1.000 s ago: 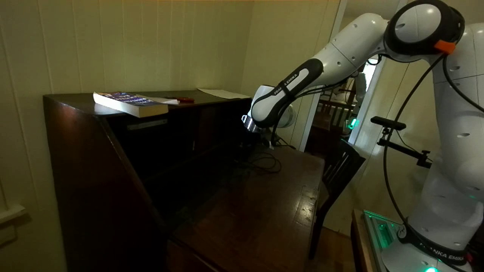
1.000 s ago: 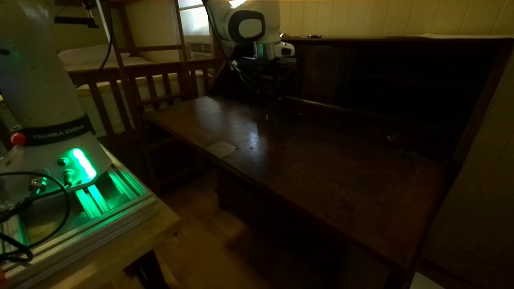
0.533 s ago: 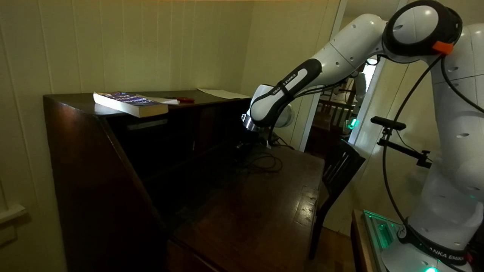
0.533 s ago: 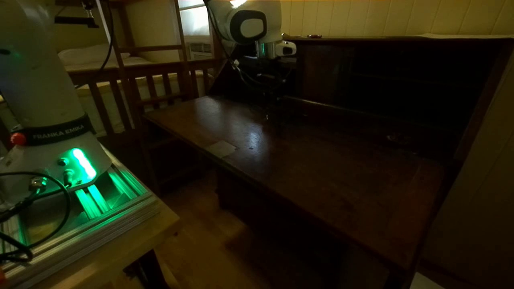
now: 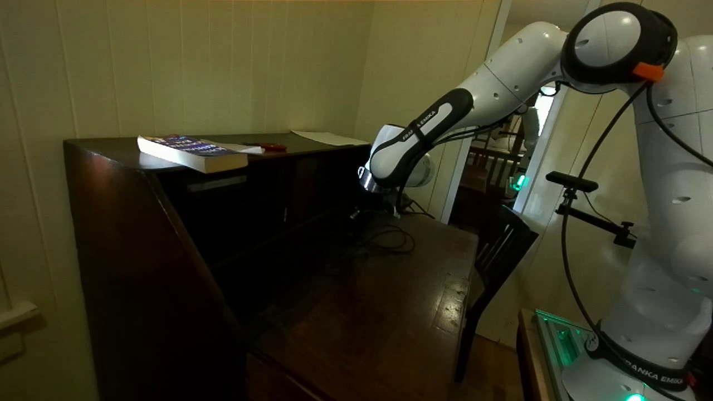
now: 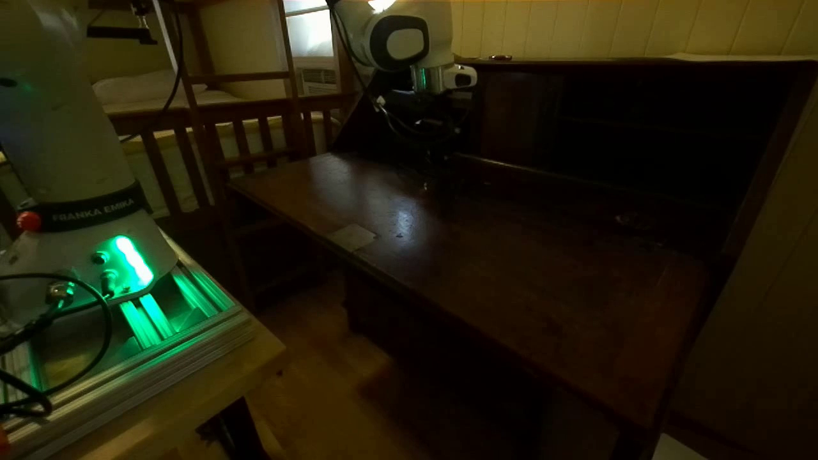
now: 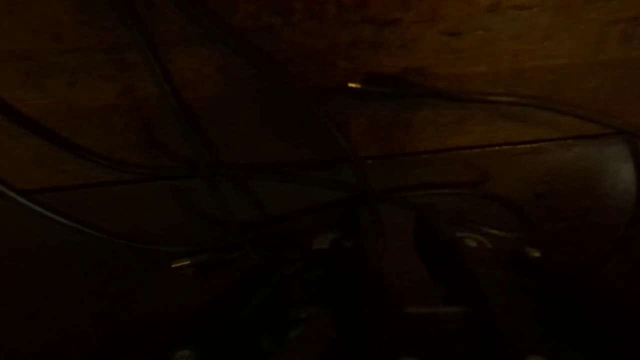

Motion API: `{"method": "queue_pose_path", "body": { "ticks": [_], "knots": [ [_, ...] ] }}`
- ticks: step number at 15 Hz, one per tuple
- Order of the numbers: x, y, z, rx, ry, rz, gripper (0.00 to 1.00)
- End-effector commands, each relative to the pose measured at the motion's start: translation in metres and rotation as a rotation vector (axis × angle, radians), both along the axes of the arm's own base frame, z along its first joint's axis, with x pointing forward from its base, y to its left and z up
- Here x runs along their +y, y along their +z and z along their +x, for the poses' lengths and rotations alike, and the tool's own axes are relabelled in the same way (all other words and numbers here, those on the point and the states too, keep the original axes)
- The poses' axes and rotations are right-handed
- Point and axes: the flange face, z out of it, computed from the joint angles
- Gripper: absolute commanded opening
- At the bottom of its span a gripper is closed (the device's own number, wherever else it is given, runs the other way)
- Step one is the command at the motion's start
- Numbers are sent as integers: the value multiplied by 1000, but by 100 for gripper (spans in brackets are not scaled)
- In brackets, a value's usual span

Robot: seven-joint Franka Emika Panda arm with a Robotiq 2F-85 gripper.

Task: Move the black cable to the right.

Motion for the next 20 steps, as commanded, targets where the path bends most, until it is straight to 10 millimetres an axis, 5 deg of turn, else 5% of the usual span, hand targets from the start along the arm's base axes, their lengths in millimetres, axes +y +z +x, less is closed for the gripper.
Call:
{"method": "queue_pose_path", "body": {
  "ticks": [1, 6, 14, 15, 20],
  "knots": [
    [-8, 13, -13, -18, 10, -63, 67],
    [-17, 9, -4, -34, -58, -46, 99],
    [2, 8, 10, -11, -100, 32, 91],
    [2, 8, 10, -2, -113, 42, 98],
    [4, 7, 5, -3, -88, 22, 100]
  ]
}}
